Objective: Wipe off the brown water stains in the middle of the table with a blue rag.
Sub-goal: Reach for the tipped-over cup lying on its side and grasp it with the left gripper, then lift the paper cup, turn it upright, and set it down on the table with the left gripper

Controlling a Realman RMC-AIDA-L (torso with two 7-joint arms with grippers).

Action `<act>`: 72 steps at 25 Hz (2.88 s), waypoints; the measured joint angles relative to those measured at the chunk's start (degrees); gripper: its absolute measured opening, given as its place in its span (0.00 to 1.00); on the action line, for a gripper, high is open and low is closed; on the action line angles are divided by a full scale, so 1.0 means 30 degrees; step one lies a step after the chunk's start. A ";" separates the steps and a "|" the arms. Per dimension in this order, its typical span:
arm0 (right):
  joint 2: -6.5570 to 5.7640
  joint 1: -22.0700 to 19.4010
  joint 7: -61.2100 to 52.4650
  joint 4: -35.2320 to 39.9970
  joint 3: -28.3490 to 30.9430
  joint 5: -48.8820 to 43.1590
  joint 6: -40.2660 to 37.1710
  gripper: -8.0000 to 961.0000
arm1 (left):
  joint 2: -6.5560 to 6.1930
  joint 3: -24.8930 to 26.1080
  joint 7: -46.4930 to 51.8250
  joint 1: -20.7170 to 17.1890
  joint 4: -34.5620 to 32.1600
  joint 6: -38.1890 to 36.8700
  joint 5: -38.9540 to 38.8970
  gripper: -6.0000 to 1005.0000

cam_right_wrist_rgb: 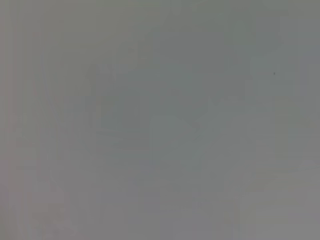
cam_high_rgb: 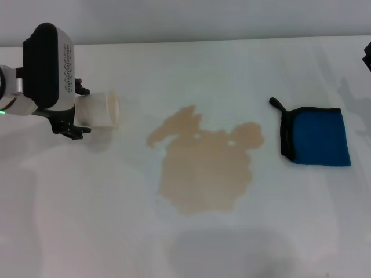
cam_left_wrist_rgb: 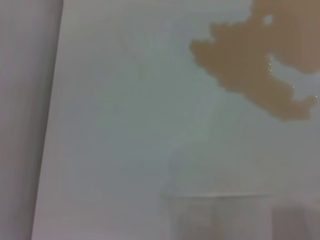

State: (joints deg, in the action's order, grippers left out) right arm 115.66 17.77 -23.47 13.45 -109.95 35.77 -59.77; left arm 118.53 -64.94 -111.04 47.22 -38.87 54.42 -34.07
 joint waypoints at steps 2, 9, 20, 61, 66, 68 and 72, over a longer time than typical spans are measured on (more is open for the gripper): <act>0.0000 0.0017 0.0000 -0.0001 -0.0001 0.0001 0.0000 0.90 | -0.0008 0.0014 -0.0112 0.0004 0.0309 -0.0404 -0.0008 0.86; 0.0001 0.0026 0.0000 0.0000 0.0000 0.0000 0.0000 0.90 | 0.0013 0.0058 -0.0382 -0.0018 0.0707 -0.0954 -0.0437 0.84; 0.0000 -0.0004 -0.0001 0.0025 -0.0001 0.0001 0.0003 0.90 | 0.0011 0.0048 -0.0460 -0.0133 0.0857 -0.1062 -0.0655 0.80; -0.0052 0.0025 0.0106 -0.0001 0.0097 0.0001 -0.0030 0.90 | 0.0329 -0.1076 -0.8321 -0.4283 0.4107 -0.0310 -2.3708 0.59; -0.0069 0.0025 0.0113 0.0000 0.0467 0.0000 -0.0027 0.90 | 0.0424 -0.1084 -1.0581 -0.4411 0.6569 0.0721 -2.7168 0.59; -0.0085 0.0025 0.0117 0.0000 0.0480 0.0004 -0.0027 0.90 | 0.0442 -0.1088 -1.1094 -0.4428 0.7428 0.0918 -2.8318 0.59; -0.0115 0.0025 0.0117 -0.0018 0.0749 -0.0007 -0.0027 0.90 | 0.0462 -0.1087 -1.1531 -0.4431 0.8664 0.0952 -2.9782 0.59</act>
State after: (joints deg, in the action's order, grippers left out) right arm 115.31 17.84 -23.11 13.39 -107.70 35.75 -59.85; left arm 119.92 -68.20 -145.63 33.92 -12.88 57.27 -123.41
